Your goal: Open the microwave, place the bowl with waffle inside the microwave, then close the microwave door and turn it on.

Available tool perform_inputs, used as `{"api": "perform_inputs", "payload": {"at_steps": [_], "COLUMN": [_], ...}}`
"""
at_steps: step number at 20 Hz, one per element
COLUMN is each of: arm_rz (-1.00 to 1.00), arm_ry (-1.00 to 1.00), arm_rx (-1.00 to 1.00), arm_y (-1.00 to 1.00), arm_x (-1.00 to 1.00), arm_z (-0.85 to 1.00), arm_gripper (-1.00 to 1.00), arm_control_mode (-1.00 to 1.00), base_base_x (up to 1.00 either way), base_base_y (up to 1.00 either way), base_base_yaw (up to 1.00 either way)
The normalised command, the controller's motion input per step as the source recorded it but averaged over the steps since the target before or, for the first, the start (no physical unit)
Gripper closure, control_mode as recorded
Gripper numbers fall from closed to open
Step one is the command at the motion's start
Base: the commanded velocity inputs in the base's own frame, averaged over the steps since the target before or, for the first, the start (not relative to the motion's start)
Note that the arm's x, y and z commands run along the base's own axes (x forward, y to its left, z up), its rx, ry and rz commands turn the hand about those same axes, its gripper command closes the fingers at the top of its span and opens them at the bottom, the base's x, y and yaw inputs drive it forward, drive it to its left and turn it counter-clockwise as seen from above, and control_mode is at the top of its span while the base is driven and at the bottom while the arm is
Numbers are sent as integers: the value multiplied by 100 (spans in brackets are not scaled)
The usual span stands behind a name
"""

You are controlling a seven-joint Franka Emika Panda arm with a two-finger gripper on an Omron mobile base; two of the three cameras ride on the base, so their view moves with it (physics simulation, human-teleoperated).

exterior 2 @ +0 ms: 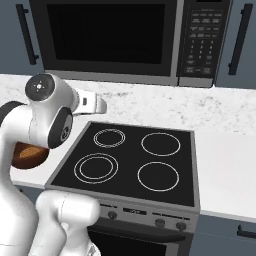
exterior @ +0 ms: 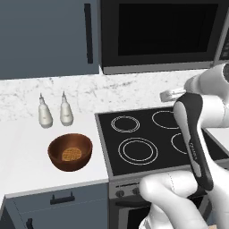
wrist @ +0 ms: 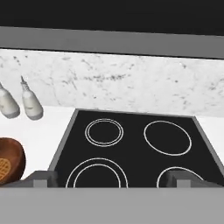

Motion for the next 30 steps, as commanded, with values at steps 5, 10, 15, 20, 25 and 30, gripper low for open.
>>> {"api": "perform_inputs", "payload": {"at_steps": [5, 10, 15, 20, 25, 30], "arm_rz": [-4, -7, -15, -19, -3, -1], "arm_ry": [-10, -9, -17, -24, -5, -2], "arm_rx": [-8, -10, 2, 15, 9, 4], "arm_y": [-39, -42, -86, -100, -29, -20], "arm_x": [8, 1, -1, -4, -1, 11], "arm_z": [79, 80, 39, 7, 0, 0], "arm_gripper": [-100, -100, -100, -100, -100, -100], "arm_control_mode": [-100, -100, -100, -100, -100, -100], "base_base_x": [0, 0, 0, 0, 0, 0], "base_base_y": [0, 0, 0, 0, 0, 0], "base_base_yaw": [0, 0, 0, 0, 0, 0]}}
